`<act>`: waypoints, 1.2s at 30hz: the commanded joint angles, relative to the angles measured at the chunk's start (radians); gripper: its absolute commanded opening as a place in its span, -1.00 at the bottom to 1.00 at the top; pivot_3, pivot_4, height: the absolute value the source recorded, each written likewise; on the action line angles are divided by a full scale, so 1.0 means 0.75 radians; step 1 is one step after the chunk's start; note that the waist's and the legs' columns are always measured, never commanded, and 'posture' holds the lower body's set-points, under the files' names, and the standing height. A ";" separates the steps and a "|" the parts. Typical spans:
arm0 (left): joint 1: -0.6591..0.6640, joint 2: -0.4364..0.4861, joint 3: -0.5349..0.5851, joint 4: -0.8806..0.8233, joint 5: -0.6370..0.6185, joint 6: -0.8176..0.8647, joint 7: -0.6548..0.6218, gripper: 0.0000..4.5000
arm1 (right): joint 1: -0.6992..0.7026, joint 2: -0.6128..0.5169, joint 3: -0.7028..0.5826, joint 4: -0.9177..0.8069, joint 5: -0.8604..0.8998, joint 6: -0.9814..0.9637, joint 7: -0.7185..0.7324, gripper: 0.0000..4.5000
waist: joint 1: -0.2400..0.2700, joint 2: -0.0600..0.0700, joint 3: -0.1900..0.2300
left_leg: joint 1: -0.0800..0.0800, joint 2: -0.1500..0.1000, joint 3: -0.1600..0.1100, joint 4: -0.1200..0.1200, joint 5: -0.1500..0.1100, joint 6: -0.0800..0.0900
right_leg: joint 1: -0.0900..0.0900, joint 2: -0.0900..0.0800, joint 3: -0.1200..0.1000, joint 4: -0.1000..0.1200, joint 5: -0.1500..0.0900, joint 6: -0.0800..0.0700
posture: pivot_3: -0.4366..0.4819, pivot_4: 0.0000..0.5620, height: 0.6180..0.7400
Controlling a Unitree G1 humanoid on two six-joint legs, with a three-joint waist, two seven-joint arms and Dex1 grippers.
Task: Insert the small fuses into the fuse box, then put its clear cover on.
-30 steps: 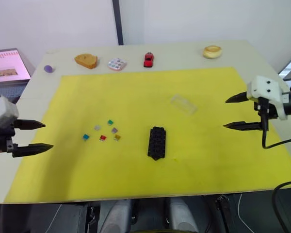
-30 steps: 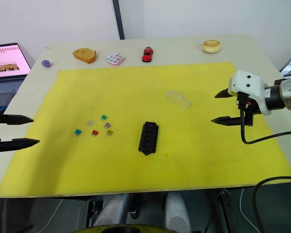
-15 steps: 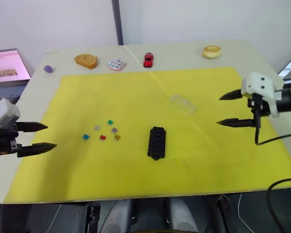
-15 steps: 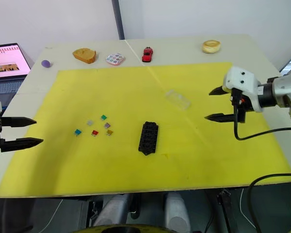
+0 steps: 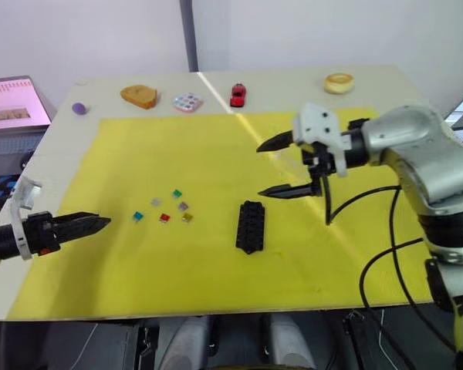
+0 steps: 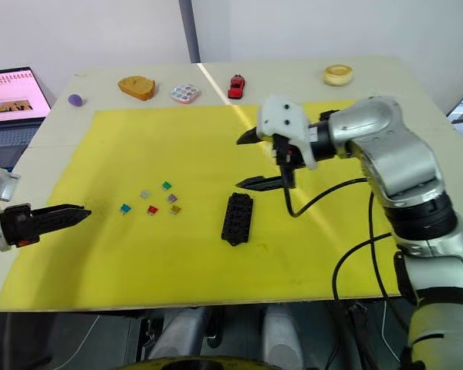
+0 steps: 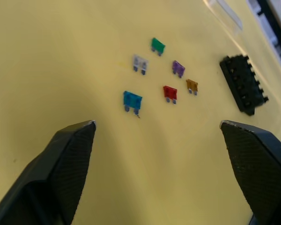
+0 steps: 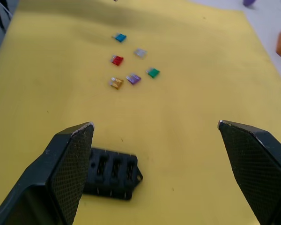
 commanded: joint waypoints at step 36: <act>-0.329 -0.191 -0.411 0.312 0.133 -0.036 0.011 -0.04 | -0.016 0.047 0.011 -0.078 -0.073 -0.085 -0.081 1.00 | 0.003 -0.002 -0.002 | 0.000 -0.001 -0.001 0.004 0.000 0.000 | 0.001 0.000 0.000 0.002 0.000 0.000 | -0.05 -0.47 1.00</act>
